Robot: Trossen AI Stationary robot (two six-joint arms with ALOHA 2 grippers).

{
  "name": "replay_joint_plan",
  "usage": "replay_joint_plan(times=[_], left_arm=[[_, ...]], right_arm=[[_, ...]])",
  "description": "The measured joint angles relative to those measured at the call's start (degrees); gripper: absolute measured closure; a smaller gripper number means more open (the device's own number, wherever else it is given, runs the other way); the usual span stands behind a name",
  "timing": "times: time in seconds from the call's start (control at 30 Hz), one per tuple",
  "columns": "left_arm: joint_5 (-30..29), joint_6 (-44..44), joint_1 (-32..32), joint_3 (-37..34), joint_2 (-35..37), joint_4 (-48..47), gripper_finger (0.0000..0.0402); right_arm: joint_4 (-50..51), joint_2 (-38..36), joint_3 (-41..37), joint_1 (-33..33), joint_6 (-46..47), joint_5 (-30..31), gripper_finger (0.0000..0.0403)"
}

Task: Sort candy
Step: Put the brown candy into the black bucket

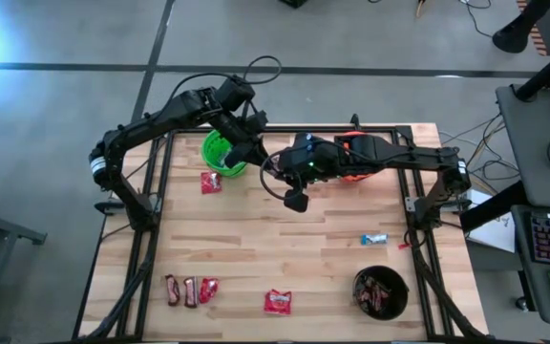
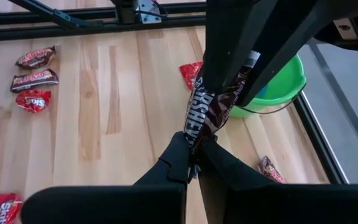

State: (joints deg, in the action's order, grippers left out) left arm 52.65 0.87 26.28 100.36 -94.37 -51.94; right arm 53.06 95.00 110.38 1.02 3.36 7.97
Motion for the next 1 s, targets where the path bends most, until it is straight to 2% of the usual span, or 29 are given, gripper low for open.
replay_joint_plan(times=[0.5,0.87,1.0], left_arm=[[0.5,-1.4,0.0,0.0,0.0,0.0,0.0294],[0.5,-0.5,0.0,0.0,-1.2,-0.9,0.0292],[0.5,0.1,0.0,0.0,-1.2,-1.1,0.0308]], right_arm=[[0.3,0.0,0.0,0.1,0.0,0.2,0.0390],[0.4,-0.1,0.0,0.1,0.0,1.1,0.0390],[0.2,-0.1,0.0,0.1,0.0,1.2,0.0390]])
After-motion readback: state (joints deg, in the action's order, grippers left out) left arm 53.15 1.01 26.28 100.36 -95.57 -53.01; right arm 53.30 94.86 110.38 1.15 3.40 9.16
